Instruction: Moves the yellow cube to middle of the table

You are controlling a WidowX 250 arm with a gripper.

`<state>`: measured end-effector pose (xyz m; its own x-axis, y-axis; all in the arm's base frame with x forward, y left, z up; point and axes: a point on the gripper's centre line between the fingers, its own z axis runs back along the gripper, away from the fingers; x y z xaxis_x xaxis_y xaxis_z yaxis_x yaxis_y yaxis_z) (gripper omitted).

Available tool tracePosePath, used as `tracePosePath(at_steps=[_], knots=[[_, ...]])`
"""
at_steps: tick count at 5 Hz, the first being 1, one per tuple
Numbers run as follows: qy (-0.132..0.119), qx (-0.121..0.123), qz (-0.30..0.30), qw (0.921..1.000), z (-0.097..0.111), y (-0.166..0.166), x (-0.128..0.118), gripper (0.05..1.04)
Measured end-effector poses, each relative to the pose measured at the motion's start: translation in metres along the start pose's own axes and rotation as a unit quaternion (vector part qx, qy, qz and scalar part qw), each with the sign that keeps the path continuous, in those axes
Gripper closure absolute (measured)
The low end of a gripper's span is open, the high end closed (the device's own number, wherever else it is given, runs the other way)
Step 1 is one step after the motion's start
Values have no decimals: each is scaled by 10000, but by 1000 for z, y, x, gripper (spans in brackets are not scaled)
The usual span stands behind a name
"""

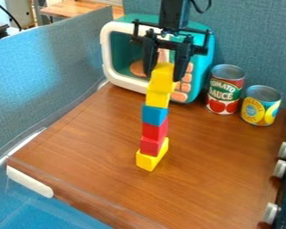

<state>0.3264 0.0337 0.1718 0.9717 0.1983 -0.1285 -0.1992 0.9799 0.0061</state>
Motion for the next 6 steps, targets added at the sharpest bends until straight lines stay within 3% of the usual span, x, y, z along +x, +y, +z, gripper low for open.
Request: tracePosePath(at_steps=[1,3,4,5,6], knots=[[-187,42,-350,9992,14,-14,-8,516],[-336,64,-1153,9927,15,-51,-13,516],[161,105,-1741,9845,-26,-66,-14,516],[256,-115,-1879,9818,-52,-72,-20,516],[267,-67,-1913,9811,-75,-72,-20,516]])
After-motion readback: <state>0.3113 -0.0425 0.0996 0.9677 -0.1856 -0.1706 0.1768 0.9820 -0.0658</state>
